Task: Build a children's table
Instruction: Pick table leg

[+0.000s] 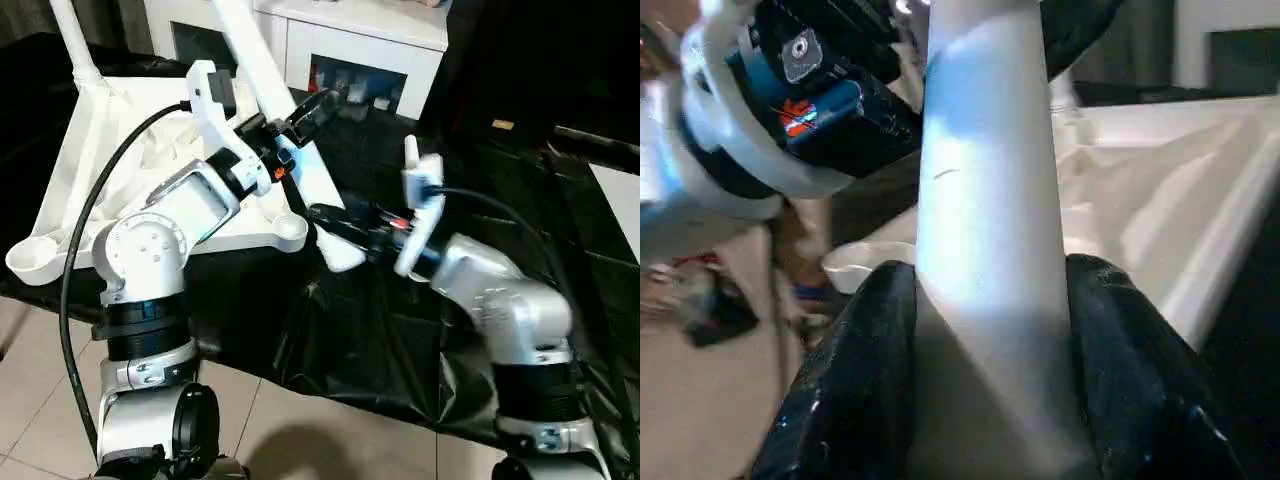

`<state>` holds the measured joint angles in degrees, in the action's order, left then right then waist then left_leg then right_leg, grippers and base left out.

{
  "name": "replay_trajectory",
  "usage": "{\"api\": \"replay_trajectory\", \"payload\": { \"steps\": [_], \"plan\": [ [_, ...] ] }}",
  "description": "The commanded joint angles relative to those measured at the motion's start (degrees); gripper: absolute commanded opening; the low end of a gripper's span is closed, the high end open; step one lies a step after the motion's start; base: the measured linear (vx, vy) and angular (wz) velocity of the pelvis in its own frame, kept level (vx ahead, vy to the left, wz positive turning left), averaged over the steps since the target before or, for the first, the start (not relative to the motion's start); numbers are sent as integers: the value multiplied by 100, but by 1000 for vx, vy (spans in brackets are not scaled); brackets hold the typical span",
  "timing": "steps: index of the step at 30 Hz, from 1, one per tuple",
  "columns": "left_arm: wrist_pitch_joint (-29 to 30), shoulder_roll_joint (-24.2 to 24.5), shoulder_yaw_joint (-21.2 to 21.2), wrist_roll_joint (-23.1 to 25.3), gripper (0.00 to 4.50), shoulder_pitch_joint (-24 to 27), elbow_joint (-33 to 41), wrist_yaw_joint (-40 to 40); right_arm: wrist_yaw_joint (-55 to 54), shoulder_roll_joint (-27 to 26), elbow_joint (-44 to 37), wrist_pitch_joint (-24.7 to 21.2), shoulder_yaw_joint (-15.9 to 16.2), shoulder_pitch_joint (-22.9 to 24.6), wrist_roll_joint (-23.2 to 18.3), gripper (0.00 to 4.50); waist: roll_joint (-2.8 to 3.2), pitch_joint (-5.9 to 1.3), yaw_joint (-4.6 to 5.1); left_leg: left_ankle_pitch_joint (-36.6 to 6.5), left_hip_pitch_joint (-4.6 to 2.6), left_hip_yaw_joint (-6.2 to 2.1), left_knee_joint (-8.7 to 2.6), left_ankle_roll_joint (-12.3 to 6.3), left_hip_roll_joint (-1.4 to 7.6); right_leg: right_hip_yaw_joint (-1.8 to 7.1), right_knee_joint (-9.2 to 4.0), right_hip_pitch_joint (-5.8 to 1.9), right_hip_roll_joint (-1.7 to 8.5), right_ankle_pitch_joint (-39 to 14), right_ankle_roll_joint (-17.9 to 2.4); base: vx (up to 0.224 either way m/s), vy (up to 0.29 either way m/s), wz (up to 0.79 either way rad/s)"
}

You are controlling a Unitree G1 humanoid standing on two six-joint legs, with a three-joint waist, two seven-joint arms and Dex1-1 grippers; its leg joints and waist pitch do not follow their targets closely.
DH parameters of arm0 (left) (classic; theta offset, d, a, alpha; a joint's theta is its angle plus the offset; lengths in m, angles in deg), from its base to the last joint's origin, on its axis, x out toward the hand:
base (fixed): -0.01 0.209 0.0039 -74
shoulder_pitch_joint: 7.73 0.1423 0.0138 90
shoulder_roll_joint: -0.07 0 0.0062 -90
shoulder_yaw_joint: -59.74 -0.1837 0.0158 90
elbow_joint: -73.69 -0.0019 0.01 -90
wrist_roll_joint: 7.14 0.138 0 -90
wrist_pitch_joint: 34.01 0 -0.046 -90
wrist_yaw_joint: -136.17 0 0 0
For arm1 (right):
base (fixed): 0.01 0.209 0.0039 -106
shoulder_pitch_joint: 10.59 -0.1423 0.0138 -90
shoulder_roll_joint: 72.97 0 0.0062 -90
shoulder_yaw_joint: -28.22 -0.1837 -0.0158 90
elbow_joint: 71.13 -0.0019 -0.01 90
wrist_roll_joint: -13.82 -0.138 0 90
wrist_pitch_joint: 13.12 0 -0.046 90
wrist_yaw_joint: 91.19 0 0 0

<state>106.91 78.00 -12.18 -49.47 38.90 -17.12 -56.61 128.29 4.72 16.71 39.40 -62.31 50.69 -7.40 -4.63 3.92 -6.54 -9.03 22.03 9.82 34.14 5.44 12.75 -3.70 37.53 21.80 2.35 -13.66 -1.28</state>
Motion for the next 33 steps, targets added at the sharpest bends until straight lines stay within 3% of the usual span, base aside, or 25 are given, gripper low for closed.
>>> {"api": "replay_trajectory", "payload": {
  "steps": [1, 2, 4, 5, 8, 15, 18, 25, 26, 29, 30, 31, 32, 33],
  "plan": [
    [10, -37, -69, 46, 412, -167, -34, 194, -284, 47, -149, 273, 135, 51, 356, 188, 162, -422, -5, -797, -144, -50, -397, 442, 86, 313, -493, -280, 508, -55, -648, 0, 0, 0],
    [57, -54, -48, 32, 389, -191, 11, 341, -491, 79, -158, 540, 412, 55, 666, 188, 157, -425, 4, -759, -138, -52, -396, 442, 88, 314, -486, -282, 505, 21, -644, 0, 0, 0],
    [57, -54, -48, 32, 379, -191, 11, 341, -491, 79, -158, 540, 412, 55, 666, 188, 169, -422, 13, -770, -145, -51, -399, 452, 87, 311, -478, -274, 494, 99, -650, 0, 0, 0],
    [99, -63, -51, 9, 370, -168, 55, 341, -608, 63, -191, 652, 531, 74, 770, 188, 115, -419, 16, -787, -154, -42, -399, 422, 90, 313, -486, -274, 489, 130, -648, 0, 0, 0],
    [108, -70, -71, 20, 346, -144, 81, 388, -729, 70, -166, 826, 674, 101, 954, 188, 152, -426, 5, -698, -150, -46, -393, 396, 88, 315, -457, -277, 490, 301, -640, 0, 0, 0],
    [232, -32, -79, -184, 293, -99, 214, 359, -815, 145, -58, 1074, 815, 109, 1162, 188, 139, -437, 10, -605, -136, -38, -376, 357, 68, 318, -428, -303, 481, 635, -676, 0, 0, 0],
    [273, -38, -82, -220, 284, -70, 256, 361, -869, 177, -45, 1151, 858, 123, 1192, 188, 138, -429, 15, -633, -140, -38, -379, 331, 72, 318, -434, -301, 478, 571, -671, 0, 0, 0],
    [384, -26, -51, -360, 209, -31, 338, 353, -881, 202, 5, 1265, 911, 117, 1253, 188, 135, -426, 12, -686, -142, -36, -378, 342, 72, 318, -443, -295, 481, 422, -650, 0, 0, 0],
    [389, -25, -43, -371, 201, -33, 338, 351, -882, 202, 10, 1268, 911, 114, 1253, 223, 134, -430, 13, -691, -142, -35, -374, 341, 73, 320, -442, -296, 481, 419, -646, 0, 0, 0],
    [380, 17, 2, -357, 191, -54, 330, 364, -872, 159, 30, 1230, 835, 87, 1102, 260, 138, -427, 18, -700, -144, -34, -374, 322, 69, 319, -444, -290, 476, 389, -633, 0, 0, 0],
    [405, 101, 13, -368, 190, -74, 315, 295, -804, 88, -39, 991, 615, 22, 742, 260, 146, -433, 9, -713, -158, -34, -372, 315, 69, 315, -439, -281, 472, 393, -645, 0, 0, 0],
    [408, 114, 11, -368, 190, -77, 314, 283, -800, 79, -47, 955, 582, 12, 696, 267, 130, -429, 22, -727, -154, -30, -374, 293, 68, 321, -438, -283, 465, 404, -662, 0, 0, 0],
    [476, 242, -28, -396, 189, -96, 306, 130, -702, 49, -113, 489, 198, -119, 167, 275, 140, -428, 12, -725, -146, -38, -382, 300, 71, 310, -441, -286, 467, 371, -655, 0, 0, 0],
    [516, 296, -45, -417, 188, -98, 312, 63, -641, 65, -138, 280, 35, -177, -62, 289, 139, -430, 26, -769, -161, -34, -379, 277, 62, 314, -439, -284, 458, 358, -655, 0, 0, 0]
  ]
}}
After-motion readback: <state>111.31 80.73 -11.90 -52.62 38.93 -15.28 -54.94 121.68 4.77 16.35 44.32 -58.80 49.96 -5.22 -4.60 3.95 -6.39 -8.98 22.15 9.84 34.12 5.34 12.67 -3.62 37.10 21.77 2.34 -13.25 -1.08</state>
